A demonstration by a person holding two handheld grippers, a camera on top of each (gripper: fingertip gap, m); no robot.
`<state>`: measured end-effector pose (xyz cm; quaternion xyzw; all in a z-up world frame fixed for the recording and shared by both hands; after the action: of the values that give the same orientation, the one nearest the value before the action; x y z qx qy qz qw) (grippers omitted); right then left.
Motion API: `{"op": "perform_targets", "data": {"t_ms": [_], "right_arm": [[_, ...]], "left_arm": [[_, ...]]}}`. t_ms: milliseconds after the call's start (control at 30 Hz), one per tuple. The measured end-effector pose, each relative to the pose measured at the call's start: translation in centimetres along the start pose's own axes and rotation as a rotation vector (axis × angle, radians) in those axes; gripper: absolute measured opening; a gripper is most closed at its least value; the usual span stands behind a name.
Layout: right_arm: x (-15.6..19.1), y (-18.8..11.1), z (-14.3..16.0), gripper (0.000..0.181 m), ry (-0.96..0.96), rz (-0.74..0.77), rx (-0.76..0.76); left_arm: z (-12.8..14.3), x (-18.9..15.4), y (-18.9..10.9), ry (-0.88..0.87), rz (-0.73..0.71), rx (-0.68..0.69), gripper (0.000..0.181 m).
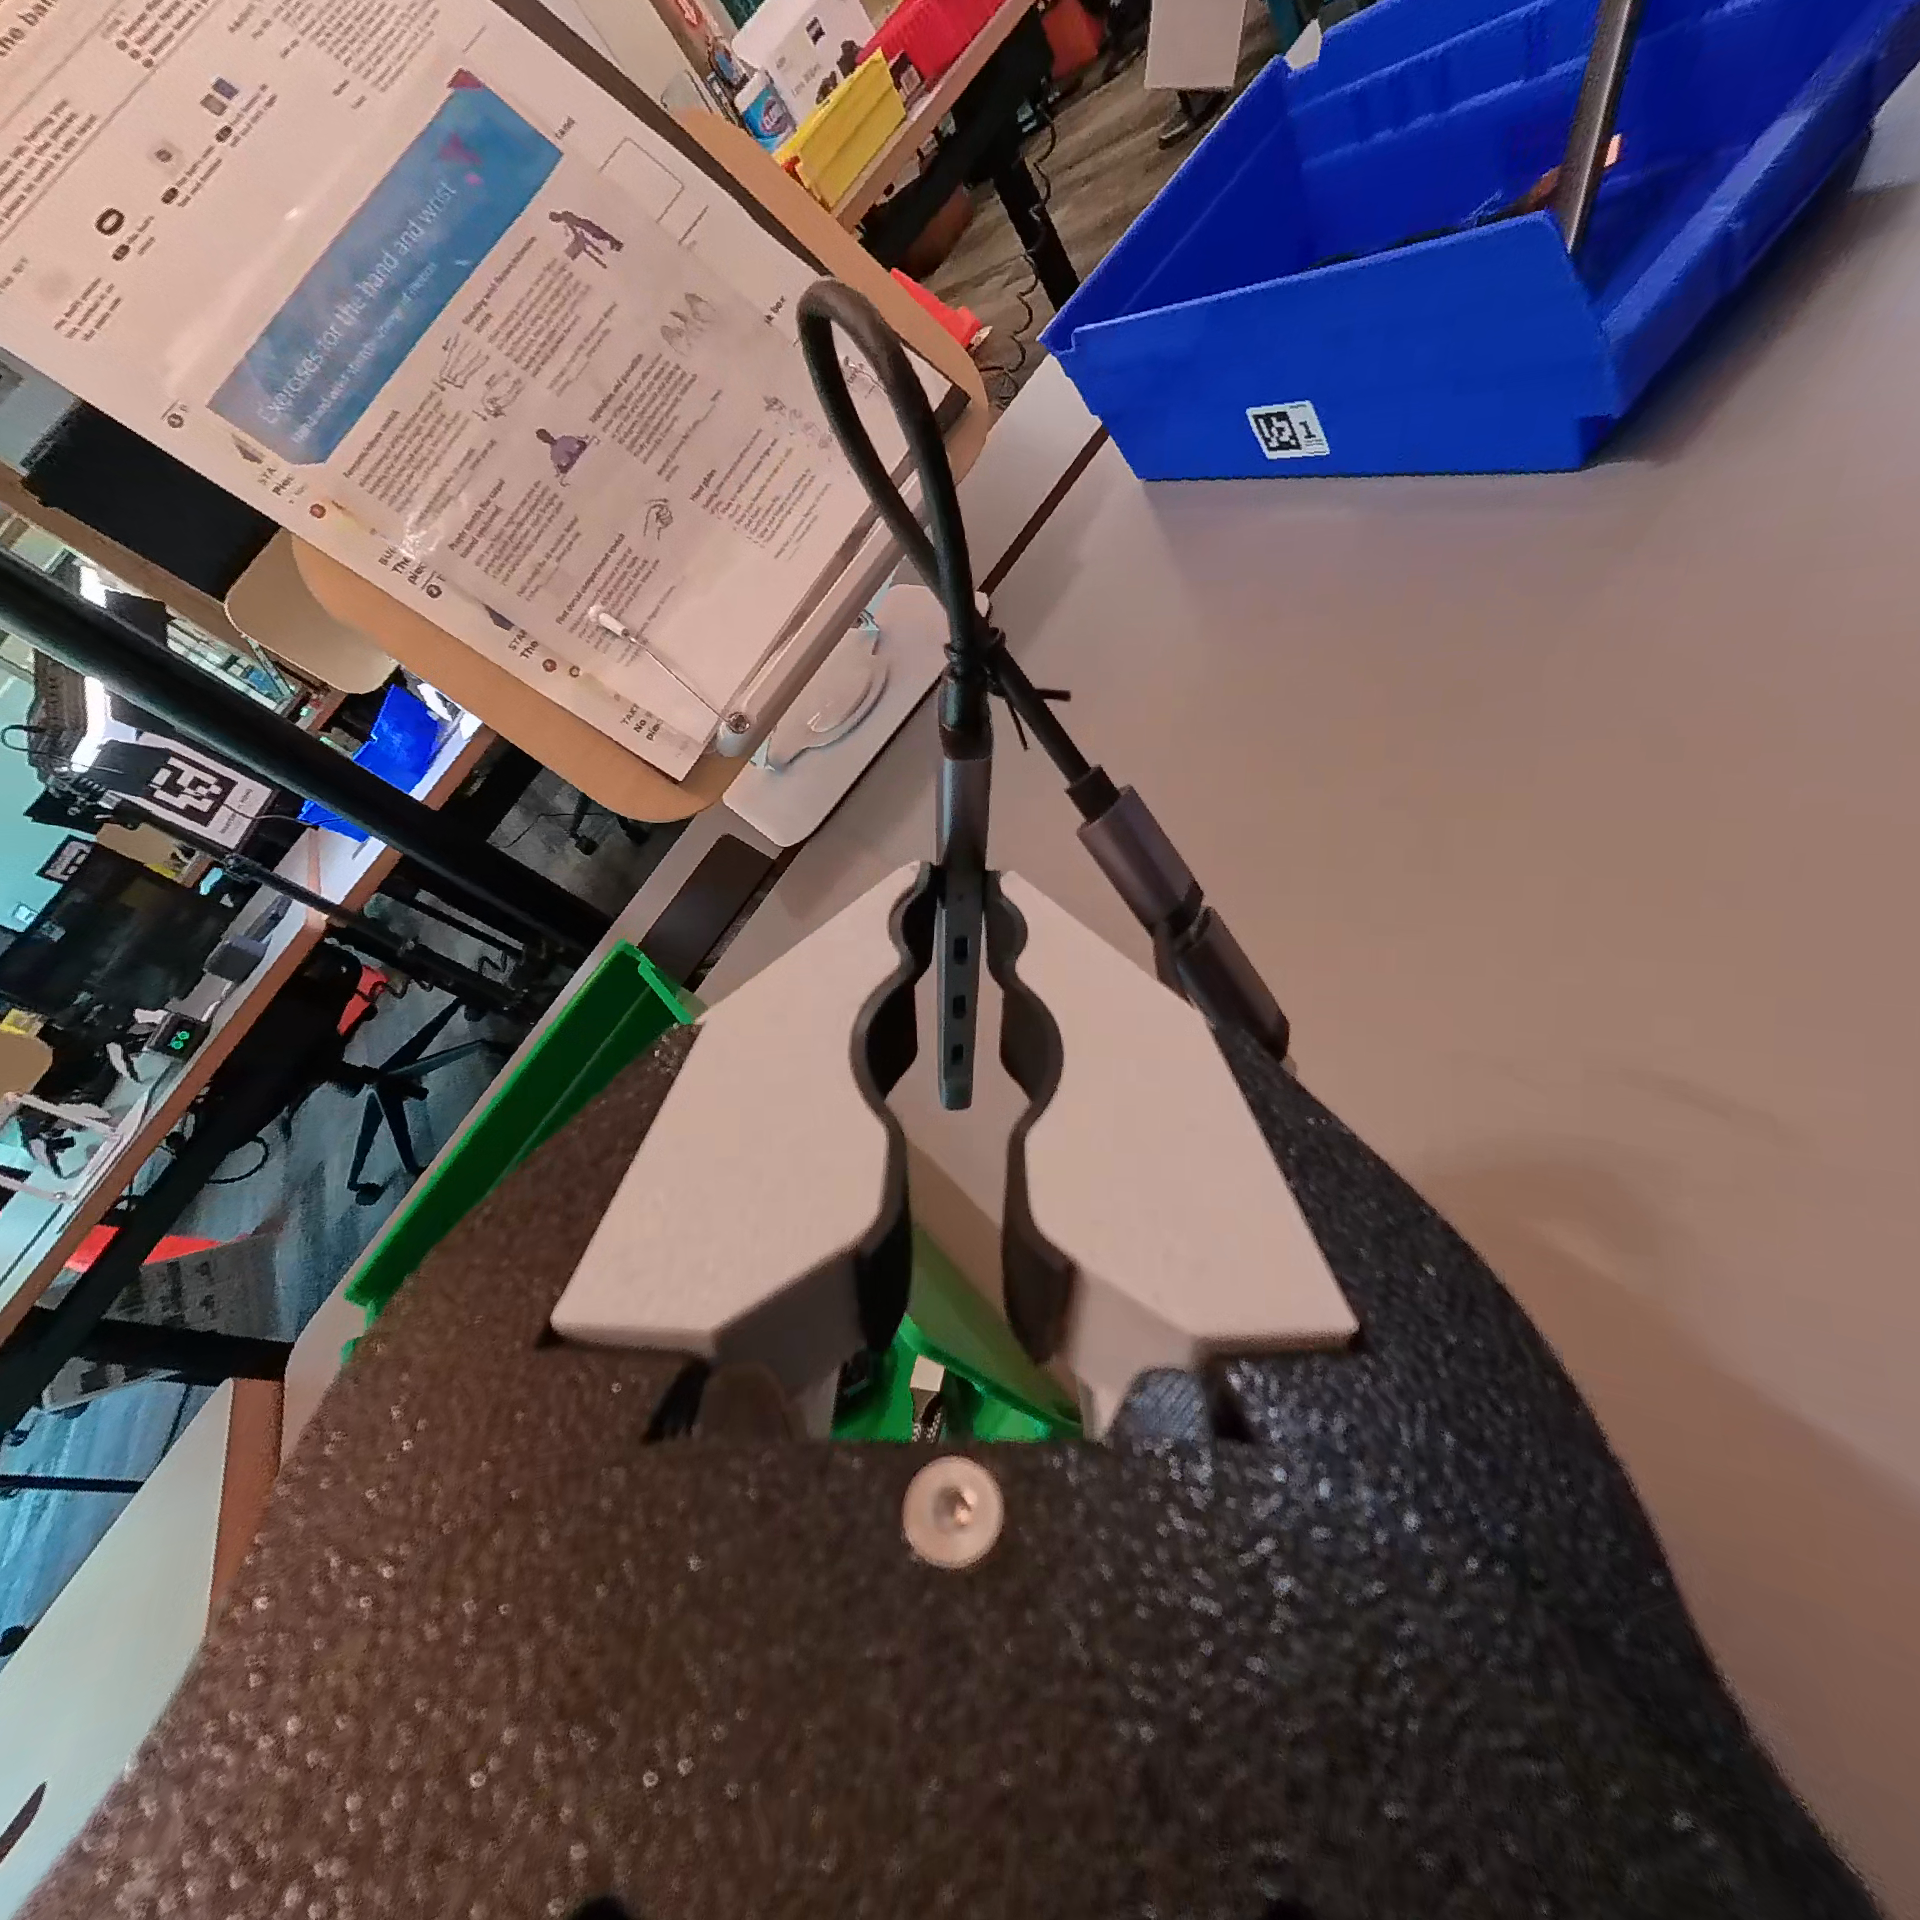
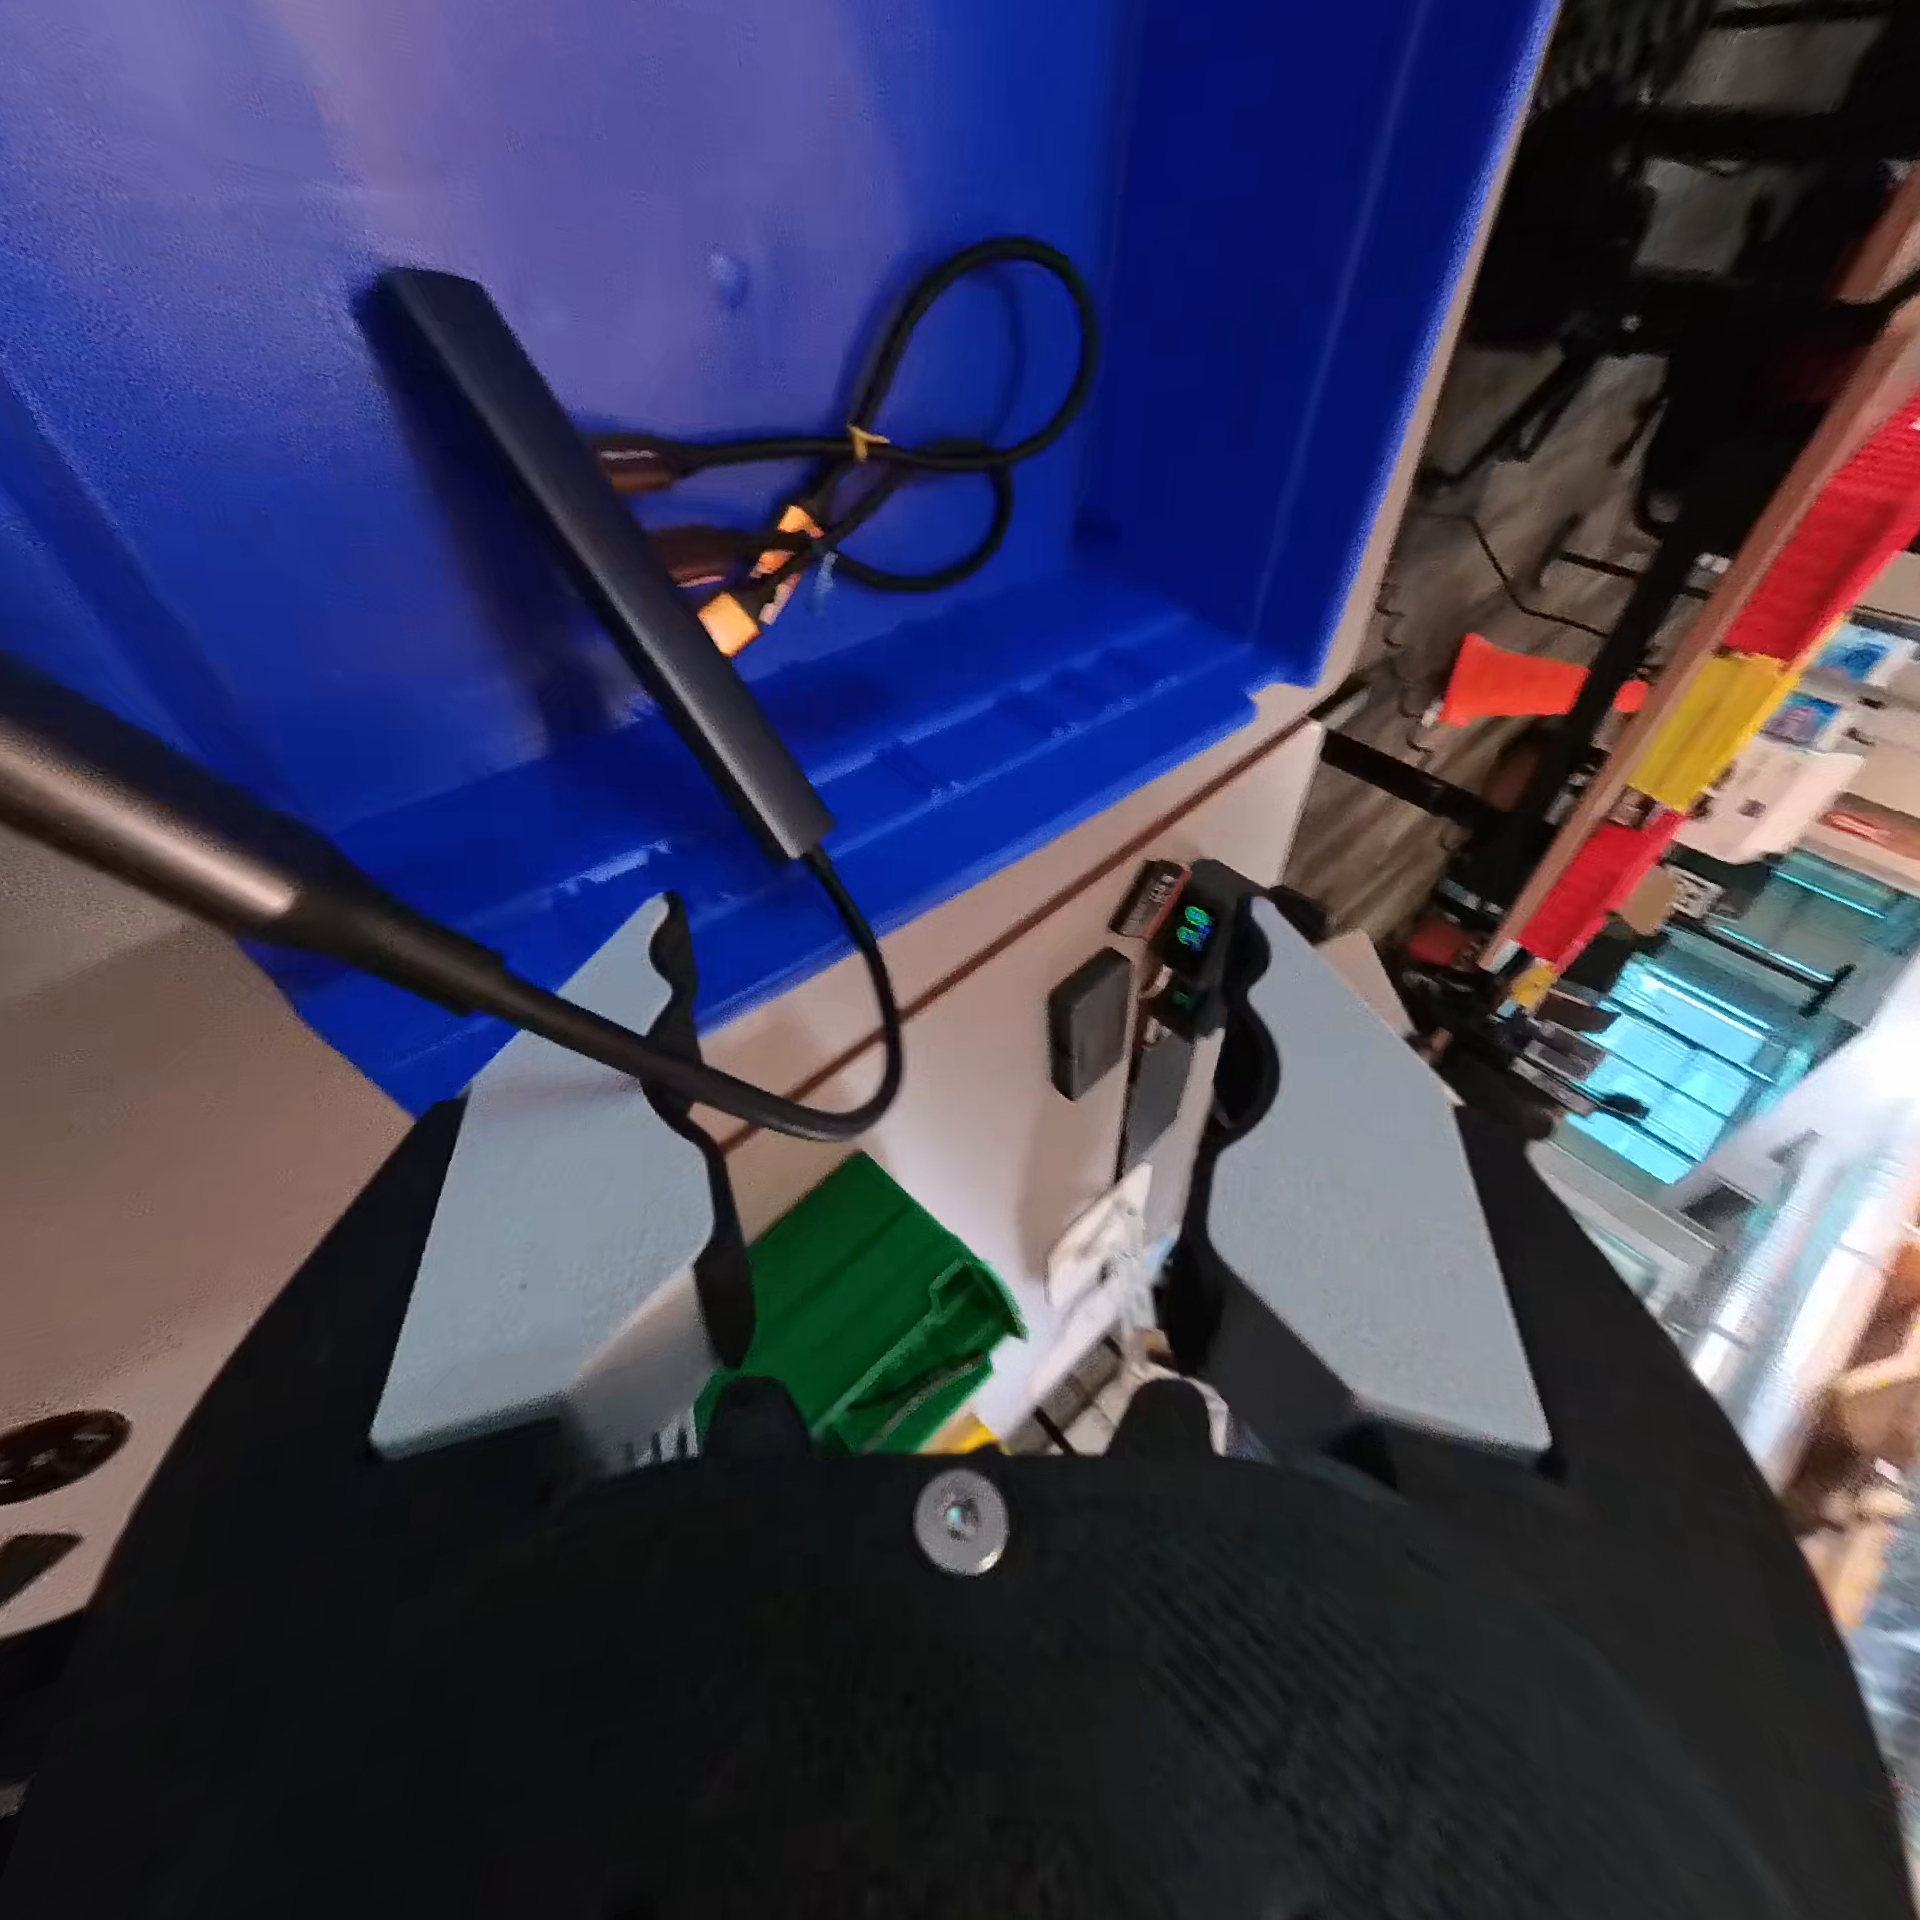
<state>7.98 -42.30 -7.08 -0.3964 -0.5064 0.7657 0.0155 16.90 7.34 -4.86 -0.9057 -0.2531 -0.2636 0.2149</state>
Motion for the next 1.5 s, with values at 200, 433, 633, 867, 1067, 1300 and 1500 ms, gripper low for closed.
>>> {"op": "perform_targets", "data": {"t_ms": [200,433,633,867,1067,1300,1500], "right_arm": [[1.4,0.8,3.0,0.079,0.143,0.042,-0.028],[0.1,-0.1,1.8,0.0,0.273,0.181,-0.243],[-6.4,-1.1,-2.3,0.0,0.394,0.502,-0.387],[-11.2,-3.7,-9.5,0.0,0.691,0.152,-1.116],[-5.6,6.5,-2.7,0.069,0.535,-0.087,-0.287],[-2.7,2.8,2.4,0.094,0.268,-0.069,-0.149],[1.1,0.0,1.9,0.06,0.045,-0.266,-0.112]], "left_arm": [[-0.1,-0.7,0.4,-0.038,0.018,-0.02,0.007],[-0.7,-1.3,1.0,-0.003,0.035,-0.02,0.007],[-2.0,-1.2,1.7,-0.053,0.048,-0.06,0.007],[-2.0,-1.0,2.0,-0.039,0.046,-0.05,0.007],[-1.3,-1.1,2.5,-0.043,0.061,-0.042,0.007],[-1.2,-2.2,3.2,-0.06,0.089,-0.051,0.007],[-1.4,-3.4,3.6,-0.051,0.114,-0.053,0.007]]}}
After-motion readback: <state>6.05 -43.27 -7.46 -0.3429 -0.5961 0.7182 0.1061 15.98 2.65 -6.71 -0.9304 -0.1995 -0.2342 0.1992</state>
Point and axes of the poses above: each gripper's, where its closed fingertips meet, y out along the fingers, z out of its underside, x = y × z across the jaws, the point moved 5 cm from there along -y, back along the fingers, and after that the axes turned 4 degrees about -z, right-handed, at the moved point
